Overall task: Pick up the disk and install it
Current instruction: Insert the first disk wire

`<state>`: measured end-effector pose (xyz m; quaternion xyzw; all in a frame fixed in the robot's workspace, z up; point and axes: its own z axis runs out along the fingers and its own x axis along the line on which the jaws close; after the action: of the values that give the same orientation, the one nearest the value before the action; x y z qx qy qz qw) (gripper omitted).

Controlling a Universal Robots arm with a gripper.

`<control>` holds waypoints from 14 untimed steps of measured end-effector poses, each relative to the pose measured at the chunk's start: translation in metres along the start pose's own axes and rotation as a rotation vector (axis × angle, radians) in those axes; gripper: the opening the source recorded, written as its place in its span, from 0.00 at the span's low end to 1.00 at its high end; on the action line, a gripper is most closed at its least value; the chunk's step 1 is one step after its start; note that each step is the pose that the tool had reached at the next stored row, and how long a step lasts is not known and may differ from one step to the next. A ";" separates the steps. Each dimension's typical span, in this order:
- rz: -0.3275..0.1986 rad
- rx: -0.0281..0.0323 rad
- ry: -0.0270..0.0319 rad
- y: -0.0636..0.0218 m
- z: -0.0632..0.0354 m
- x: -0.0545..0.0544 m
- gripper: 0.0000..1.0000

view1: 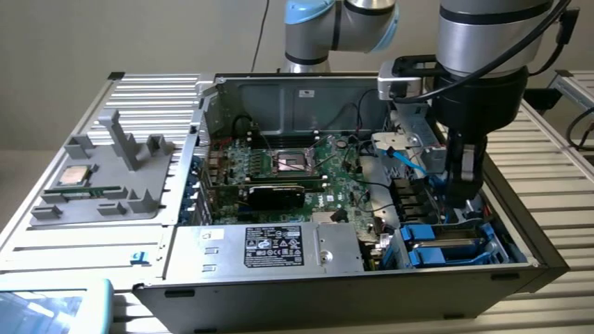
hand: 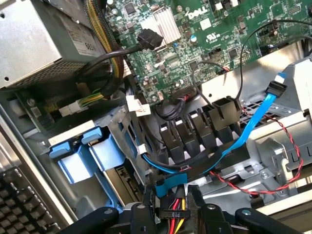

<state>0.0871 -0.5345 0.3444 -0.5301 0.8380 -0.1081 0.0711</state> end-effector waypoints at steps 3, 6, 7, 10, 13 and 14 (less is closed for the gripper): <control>0.002 0.0124 0.0099 0.0028 -0.0001 0.001 0.37; 0.005 0.0197 0.0146 0.0066 0.0004 0.003 0.37; 0.006 0.0199 0.0150 0.0069 0.0005 0.003 0.37; 0.006 0.0201 0.0152 0.0069 0.0007 0.003 0.37; 0.006 0.0201 0.0151 0.0070 0.0010 0.003 0.39; 0.006 0.0201 0.0151 0.0070 0.0010 0.003 0.45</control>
<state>0.0799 -0.5343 0.3417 -0.5258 0.8391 -0.1203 0.0704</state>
